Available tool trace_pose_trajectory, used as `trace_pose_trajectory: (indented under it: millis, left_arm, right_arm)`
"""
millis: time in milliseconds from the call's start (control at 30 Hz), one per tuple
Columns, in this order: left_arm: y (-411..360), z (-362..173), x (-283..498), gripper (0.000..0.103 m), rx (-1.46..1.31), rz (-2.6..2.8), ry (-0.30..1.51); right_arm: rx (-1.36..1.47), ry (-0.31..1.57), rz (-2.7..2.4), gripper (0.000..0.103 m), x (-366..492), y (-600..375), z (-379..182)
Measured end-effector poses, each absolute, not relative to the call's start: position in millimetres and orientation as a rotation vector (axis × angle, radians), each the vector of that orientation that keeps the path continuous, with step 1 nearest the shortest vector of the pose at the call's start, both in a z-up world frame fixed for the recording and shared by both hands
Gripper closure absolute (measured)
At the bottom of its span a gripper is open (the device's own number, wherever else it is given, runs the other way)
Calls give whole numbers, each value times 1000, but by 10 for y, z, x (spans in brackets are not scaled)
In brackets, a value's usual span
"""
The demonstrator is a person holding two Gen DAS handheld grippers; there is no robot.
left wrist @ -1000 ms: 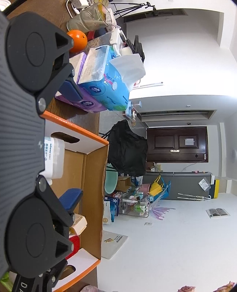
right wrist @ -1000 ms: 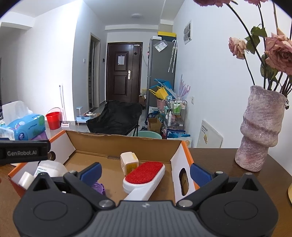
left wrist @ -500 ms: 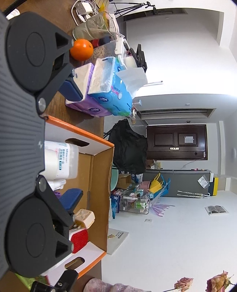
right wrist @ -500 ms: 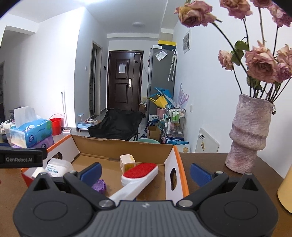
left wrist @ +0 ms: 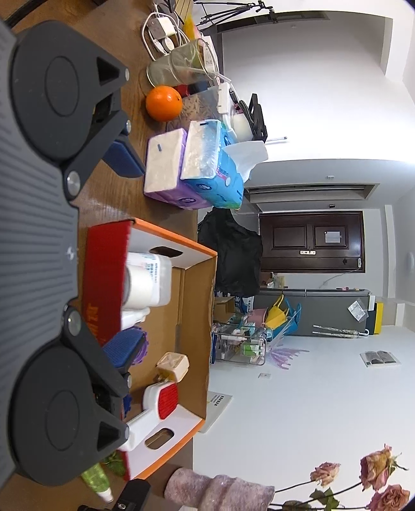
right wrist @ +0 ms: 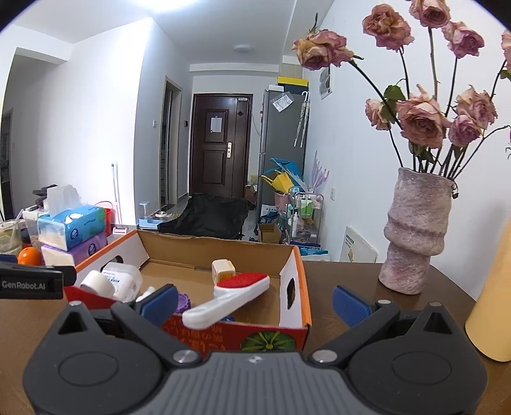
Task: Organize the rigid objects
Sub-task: 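Move both tools back toward the white bottle cap and green spray bottle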
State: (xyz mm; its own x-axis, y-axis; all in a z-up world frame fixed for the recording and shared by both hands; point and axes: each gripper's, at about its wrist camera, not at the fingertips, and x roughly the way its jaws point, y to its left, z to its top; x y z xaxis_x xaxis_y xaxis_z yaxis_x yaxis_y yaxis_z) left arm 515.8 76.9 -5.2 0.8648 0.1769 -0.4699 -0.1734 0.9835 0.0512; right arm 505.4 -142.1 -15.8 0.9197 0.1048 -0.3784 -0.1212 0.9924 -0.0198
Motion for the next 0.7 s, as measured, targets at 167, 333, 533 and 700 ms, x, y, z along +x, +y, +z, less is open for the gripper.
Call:
trace_pose_trajectory:
  millis: [167, 333, 533, 700]
  left_arm:
    - [788, -66, 4982, 0, 5, 185, 499]
    - [832, -104, 4848, 0, 0, 193, 513]
    - [900, -120, 4635, 0, -17, 206, 513]
    - [938, -133, 4464, 0, -17, 219, 514]
  right_arm:
    - [-44, 395, 118, 0, 4899, -1483, -176]
    - [-50, 413, 117, 0, 4756, -1513, -231]
    - [-57, 429, 117, 0, 4581, -1581, -289]
    - [-63, 455, 121, 0, 4405, -1637, -401]
